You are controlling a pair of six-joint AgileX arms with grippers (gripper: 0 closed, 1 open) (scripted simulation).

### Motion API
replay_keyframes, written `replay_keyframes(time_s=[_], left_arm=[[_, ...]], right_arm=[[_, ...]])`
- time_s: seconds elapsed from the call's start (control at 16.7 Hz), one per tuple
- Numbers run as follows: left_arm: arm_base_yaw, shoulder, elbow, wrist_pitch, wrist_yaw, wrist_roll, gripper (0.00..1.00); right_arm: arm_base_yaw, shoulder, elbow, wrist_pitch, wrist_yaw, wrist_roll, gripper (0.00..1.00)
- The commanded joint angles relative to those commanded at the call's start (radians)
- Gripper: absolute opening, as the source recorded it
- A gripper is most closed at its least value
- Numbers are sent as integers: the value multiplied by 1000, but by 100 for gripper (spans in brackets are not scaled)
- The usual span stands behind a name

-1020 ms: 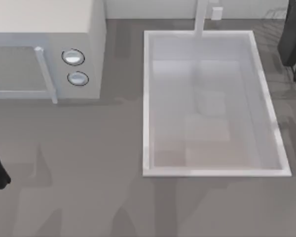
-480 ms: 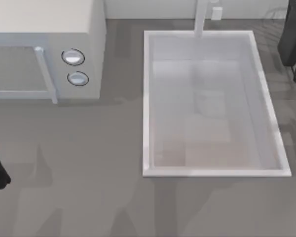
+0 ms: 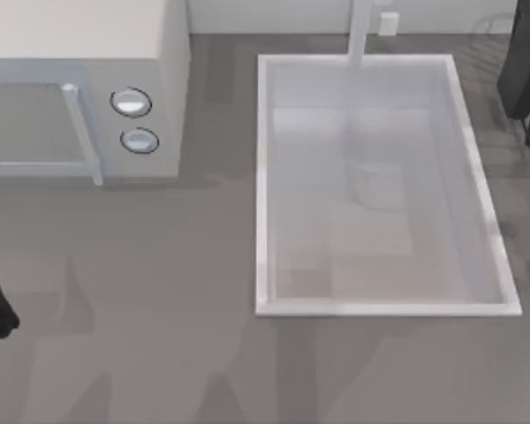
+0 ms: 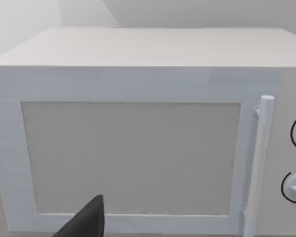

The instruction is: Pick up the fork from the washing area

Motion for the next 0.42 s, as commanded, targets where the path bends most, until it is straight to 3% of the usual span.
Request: replay_keyframes(time_s=[0.12,0.42], left_arm=[[0,0,0,0,0,0,100],[0,0,0,0,0,0,100]], right_arm=[[0,0,0,0,0,0,100],[0,0,0,0,0,0,100]])
